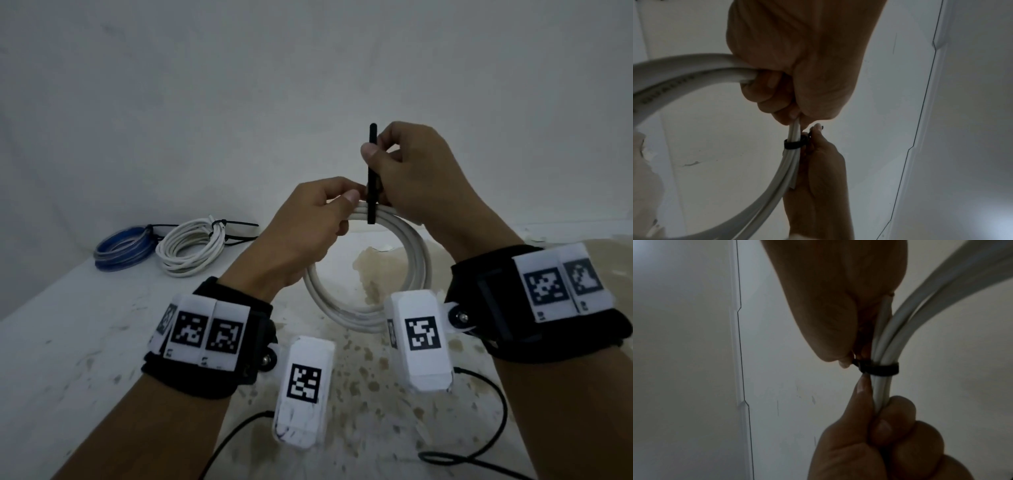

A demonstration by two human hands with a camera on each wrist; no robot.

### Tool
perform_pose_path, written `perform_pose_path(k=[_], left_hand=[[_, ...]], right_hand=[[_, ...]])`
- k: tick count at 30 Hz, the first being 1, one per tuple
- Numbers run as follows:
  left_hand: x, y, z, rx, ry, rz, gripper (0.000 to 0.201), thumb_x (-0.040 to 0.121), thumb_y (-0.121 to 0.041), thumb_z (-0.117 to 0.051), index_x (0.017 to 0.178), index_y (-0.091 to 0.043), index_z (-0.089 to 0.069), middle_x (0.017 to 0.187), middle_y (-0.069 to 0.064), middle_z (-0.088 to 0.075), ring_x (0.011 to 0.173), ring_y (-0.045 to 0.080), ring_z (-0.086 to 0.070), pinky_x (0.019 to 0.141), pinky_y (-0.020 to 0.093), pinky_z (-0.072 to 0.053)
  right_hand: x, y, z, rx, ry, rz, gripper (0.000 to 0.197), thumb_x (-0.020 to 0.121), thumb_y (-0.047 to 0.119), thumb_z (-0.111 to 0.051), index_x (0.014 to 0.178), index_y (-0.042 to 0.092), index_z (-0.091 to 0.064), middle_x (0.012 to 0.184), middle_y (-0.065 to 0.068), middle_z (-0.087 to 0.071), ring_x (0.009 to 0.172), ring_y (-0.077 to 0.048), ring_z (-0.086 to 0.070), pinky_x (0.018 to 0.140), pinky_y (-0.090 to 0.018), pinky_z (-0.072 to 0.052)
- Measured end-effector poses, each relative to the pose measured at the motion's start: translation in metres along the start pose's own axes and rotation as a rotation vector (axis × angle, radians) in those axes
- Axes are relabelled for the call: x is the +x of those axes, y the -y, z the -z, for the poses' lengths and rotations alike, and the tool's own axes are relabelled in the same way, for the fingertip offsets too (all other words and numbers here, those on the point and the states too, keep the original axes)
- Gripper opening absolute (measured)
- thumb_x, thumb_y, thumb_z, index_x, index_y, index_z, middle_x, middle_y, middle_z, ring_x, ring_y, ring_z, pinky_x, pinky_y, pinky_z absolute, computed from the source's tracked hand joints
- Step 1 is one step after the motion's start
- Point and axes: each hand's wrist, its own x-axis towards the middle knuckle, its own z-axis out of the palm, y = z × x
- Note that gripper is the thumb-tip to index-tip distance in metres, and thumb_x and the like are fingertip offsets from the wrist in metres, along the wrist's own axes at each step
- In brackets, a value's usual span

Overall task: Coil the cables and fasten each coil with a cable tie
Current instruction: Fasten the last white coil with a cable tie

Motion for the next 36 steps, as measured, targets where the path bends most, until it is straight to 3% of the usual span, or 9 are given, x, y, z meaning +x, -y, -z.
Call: perform_pose_path(k=[5, 8, 12, 15, 19, 23, 26, 30, 36], left_hand=[[-0.001, -0.001, -0.006, 0.038, 0.030, -0.022, 0.030, 0.103, -0.021, -0.043, 0.095, -0.010, -0.069, 0.046, -0.013, -0.041, 0.040, 0.003, -0.031, 0.040, 0.015, -0.025], [0.000, 0.000, -0.009, 0.100, 0.057, -0.035, 0.033, 0.103, -0.021, -0.044, 0.092, 0.004, -0.063, 0.048, -0.012, -0.041, 0.043, 0.006, -0.029, 0.042, 0.017, -0.025], [0.000, 0.004, -0.012, 0.152, 0.041, -0.016, 0.033, 0.103, -0.021, -0.044, 0.097, 0.001, -0.067, 0.050, -0.010, -0.043, 0.040, 0.003, -0.032, 0.045, 0.019, -0.026], [0.000, 0.009, -0.013, 0.132, 0.019, 0.027, 0.030, 0.103, -0.022, -0.043, 0.104, -0.010, -0.071, 0.046, -0.013, -0.044, 0.038, 0.002, -0.034, 0.042, 0.016, -0.027], [0.003, 0.014, -0.011, 0.108, -0.021, 0.049, 0.029, 0.103, -0.022, -0.044, 0.101, -0.012, -0.071, 0.044, -0.015, -0.043, 0.037, 0.002, -0.036, 0.043, 0.015, -0.027], [0.005, 0.017, -0.010, 0.005, -0.060, 0.134, 0.028, 0.102, -0.023, -0.045, 0.096, -0.013, -0.070, 0.047, -0.011, -0.040, 0.039, 0.005, -0.029, 0.041, 0.019, -0.023], [0.005, 0.016, -0.007, -0.059, -0.089, 0.167, 0.027, 0.102, -0.022, -0.044, 0.092, -0.018, -0.069, 0.053, -0.005, -0.039, 0.041, 0.007, -0.025, 0.041, 0.020, -0.020], [0.004, 0.012, -0.004, -0.049, -0.067, 0.140, 0.027, 0.103, -0.022, -0.043, 0.096, -0.017, -0.069, 0.055, -0.005, -0.039, 0.042, 0.007, -0.025, 0.042, 0.020, -0.020], [0.003, 0.010, 0.004, -0.032, 0.011, 0.088, 0.027, 0.103, -0.023, -0.044, 0.100, -0.016, -0.070, 0.048, -0.012, -0.039, 0.044, 0.007, -0.025, 0.042, 0.021, -0.020]], right_hand=[[0.002, -0.010, 0.000, -0.158, -0.047, -0.038, 0.020, 0.094, 0.031, -0.059, 0.084, 0.014, -0.059, 0.076, -0.001, -0.059, 0.083, -0.024, -0.063, 0.079, -0.033, -0.049], [0.001, -0.018, 0.004, -0.197, -0.029, -0.096, 0.022, 0.092, 0.029, -0.063, 0.075, 0.015, -0.059, 0.073, -0.001, -0.059, 0.083, -0.026, -0.063, 0.081, -0.036, -0.051], [-0.003, -0.025, 0.000, -0.133, 0.020, -0.148, 0.027, 0.093, 0.029, -0.062, 0.069, 0.016, -0.058, 0.071, 0.001, -0.062, 0.072, -0.023, -0.064, 0.073, -0.035, -0.053], [-0.007, -0.024, 0.002, 0.057, 0.171, -0.301, 0.031, 0.096, 0.037, -0.059, 0.087, 0.008, -0.066, 0.076, -0.003, -0.070, 0.058, -0.015, -0.065, 0.055, -0.026, -0.048], [-0.007, -0.023, 0.011, 0.151, 0.463, -0.420, 0.033, 0.094, 0.037, -0.063, 0.090, 0.005, -0.070, 0.088, -0.011, -0.075, 0.070, -0.020, -0.067, 0.059, -0.029, -0.053], [-0.005, -0.019, 0.005, 0.010, 0.293, -0.161, 0.026, 0.088, 0.024, -0.071, 0.069, 0.010, -0.062, 0.076, -0.013, -0.068, 0.070, -0.019, -0.060, 0.062, -0.029, -0.046], [-0.004, -0.014, -0.003, -0.167, 0.198, 0.009, 0.027, 0.088, 0.028, -0.070, 0.065, 0.018, -0.058, 0.072, 0.001, -0.062, 0.073, -0.017, -0.058, 0.069, -0.030, -0.046], [-0.004, -0.013, -0.008, -0.210, 0.151, 0.044, 0.031, 0.089, 0.031, -0.068, 0.062, 0.024, -0.053, 0.071, 0.009, -0.059, 0.072, -0.013, -0.055, 0.068, -0.027, -0.039], [-0.006, -0.010, -0.008, -0.085, 0.135, -0.054, 0.029, 0.092, 0.025, -0.066, 0.068, 0.009, -0.061, 0.066, 0.002, -0.060, 0.058, -0.009, -0.057, 0.054, -0.019, -0.042]])
